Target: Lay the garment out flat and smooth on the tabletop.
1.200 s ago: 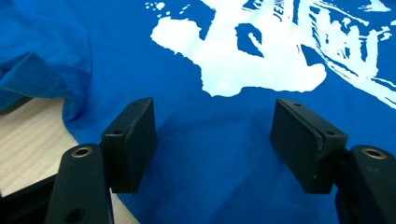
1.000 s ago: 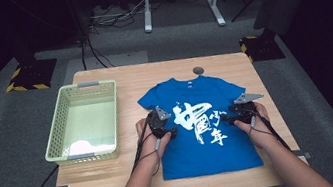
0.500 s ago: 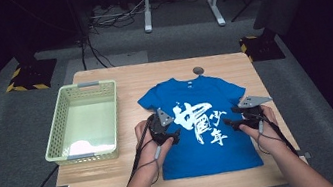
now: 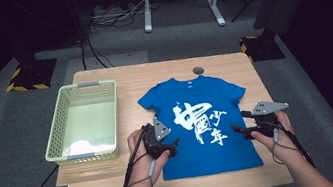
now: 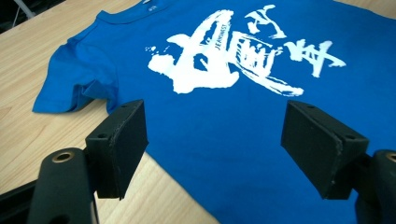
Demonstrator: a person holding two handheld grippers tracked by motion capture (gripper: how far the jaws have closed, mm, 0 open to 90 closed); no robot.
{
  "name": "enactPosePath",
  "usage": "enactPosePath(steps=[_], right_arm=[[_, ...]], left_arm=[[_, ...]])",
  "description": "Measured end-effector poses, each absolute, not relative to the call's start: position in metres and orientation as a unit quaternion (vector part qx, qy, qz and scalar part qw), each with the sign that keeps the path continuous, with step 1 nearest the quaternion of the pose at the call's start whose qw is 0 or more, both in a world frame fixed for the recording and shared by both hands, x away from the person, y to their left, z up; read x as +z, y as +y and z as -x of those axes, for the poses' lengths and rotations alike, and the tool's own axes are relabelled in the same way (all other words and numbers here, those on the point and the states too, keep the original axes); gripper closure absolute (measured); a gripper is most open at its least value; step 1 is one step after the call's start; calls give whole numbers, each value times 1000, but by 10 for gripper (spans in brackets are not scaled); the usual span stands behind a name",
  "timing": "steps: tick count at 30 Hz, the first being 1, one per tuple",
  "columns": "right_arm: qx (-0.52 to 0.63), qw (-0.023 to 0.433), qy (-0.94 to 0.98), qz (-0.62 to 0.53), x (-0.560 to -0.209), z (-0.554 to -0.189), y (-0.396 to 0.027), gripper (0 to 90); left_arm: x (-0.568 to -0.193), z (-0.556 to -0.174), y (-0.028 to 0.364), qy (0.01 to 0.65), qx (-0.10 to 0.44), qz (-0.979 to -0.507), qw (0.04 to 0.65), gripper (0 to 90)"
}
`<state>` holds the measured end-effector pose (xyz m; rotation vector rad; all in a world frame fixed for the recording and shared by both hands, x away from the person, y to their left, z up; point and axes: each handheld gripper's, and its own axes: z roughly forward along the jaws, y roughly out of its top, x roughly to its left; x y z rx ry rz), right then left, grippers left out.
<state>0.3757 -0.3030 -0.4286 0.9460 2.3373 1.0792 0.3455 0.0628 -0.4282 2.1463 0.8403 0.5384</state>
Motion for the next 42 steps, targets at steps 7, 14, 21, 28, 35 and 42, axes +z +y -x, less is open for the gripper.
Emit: enactPosePath(steps=[7, 14, 21, 28, 35, 42], right_arm=[[377, 200, 839, -337, -421, -364, -314, 300], [374, 206, 840, -335, -414, -351, -325, 283], [369, 214, 839, -337, -412, -341, -338, 276], [368, 213, 837, -345, -417, -334, -357, 283], [371, 208, 831, -360, -430, -327, -376, 280], [369, 209, 824, -375, -441, -324, -395, 278]], left_arm=[[-424, -332, 74, 326, 208, -841, 378, 218], [-420, -318, 90, 316, 216, -840, 384, 210], [-421, -305, 110, 326, 223, -837, 380, 210], [-429, -298, 127, 332, 221, -834, 381, 210], [-439, -290, 144, 339, 216, -833, 380, 210], [-450, -284, 162, 352, 212, -831, 375, 209]])
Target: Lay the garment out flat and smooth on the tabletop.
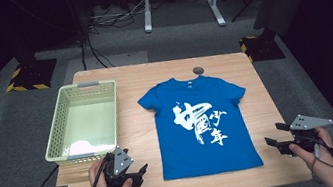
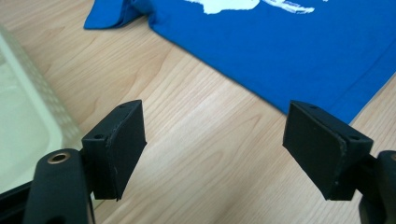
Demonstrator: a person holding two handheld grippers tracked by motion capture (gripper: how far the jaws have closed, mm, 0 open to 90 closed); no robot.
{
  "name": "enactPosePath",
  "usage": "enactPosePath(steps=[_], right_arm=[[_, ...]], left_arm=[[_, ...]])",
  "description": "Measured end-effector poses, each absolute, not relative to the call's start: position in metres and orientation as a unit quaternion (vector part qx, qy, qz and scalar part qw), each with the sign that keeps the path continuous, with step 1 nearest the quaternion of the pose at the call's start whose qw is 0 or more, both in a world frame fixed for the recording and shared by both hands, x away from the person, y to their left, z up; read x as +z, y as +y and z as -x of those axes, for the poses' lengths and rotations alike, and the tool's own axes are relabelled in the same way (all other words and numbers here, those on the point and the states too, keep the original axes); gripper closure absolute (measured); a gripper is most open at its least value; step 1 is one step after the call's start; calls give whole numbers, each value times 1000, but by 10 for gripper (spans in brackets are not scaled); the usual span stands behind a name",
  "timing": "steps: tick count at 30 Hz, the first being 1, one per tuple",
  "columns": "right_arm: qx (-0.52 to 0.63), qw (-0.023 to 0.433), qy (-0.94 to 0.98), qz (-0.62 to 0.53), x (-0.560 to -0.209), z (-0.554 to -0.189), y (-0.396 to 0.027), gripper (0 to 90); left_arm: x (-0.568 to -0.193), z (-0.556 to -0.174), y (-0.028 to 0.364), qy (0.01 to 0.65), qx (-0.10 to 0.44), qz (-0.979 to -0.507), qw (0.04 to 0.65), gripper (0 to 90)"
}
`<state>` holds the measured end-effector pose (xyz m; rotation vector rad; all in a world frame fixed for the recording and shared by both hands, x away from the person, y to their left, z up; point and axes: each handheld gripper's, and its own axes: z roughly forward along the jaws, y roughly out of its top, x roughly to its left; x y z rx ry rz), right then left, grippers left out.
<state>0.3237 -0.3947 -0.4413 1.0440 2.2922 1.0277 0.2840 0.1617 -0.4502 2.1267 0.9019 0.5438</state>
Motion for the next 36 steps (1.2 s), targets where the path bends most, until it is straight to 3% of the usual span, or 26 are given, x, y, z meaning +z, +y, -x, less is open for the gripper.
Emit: enactPosePath(steps=[23, 36], right_arm=[[351, 181, 825, -404, -488, -326, -419, 251], [360, 183, 815, -416, -503, -328, -419, 215]], left_arm=[[-493, -278, 218, 407, 180, -824, 351, 195], [-505, -285, 223, 423, 170, -820, 347, 159]])
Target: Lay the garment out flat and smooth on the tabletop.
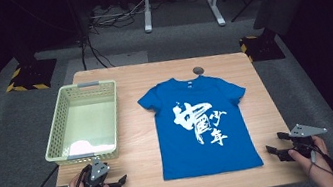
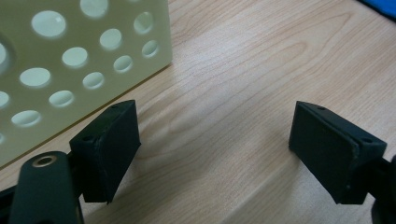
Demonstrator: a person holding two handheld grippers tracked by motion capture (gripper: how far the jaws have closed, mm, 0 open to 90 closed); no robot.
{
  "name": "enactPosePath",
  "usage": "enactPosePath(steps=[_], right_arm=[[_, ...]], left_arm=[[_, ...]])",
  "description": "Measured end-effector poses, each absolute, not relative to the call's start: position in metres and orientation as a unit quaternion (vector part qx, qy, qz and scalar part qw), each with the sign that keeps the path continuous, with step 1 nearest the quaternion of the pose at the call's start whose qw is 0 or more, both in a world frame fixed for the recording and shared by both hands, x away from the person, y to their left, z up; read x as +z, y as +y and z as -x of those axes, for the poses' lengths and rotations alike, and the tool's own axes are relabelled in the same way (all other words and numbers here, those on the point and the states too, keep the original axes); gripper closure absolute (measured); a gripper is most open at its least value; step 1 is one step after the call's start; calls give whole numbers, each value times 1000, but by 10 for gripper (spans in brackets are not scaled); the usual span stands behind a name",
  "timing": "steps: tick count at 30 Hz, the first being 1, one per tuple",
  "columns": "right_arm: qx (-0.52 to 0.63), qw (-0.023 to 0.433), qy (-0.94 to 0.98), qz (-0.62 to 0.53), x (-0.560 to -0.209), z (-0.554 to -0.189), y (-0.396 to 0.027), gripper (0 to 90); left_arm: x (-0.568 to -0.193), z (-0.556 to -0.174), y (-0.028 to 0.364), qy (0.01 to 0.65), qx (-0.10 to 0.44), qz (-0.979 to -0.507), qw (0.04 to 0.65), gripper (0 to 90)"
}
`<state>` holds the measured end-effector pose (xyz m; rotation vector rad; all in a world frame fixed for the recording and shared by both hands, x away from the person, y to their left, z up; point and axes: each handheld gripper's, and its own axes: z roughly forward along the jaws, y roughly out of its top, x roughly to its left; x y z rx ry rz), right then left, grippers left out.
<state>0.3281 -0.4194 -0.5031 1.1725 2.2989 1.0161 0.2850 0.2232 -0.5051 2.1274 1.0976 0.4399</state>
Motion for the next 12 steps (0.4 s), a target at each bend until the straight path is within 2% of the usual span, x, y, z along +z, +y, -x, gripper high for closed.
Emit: enactPosePath(steps=[12], right_arm=[[359, 186, 813, -419, -503, -327, -419, 208]], left_arm=[[-505, -286, 223, 426, 170, -818, 347, 151]])
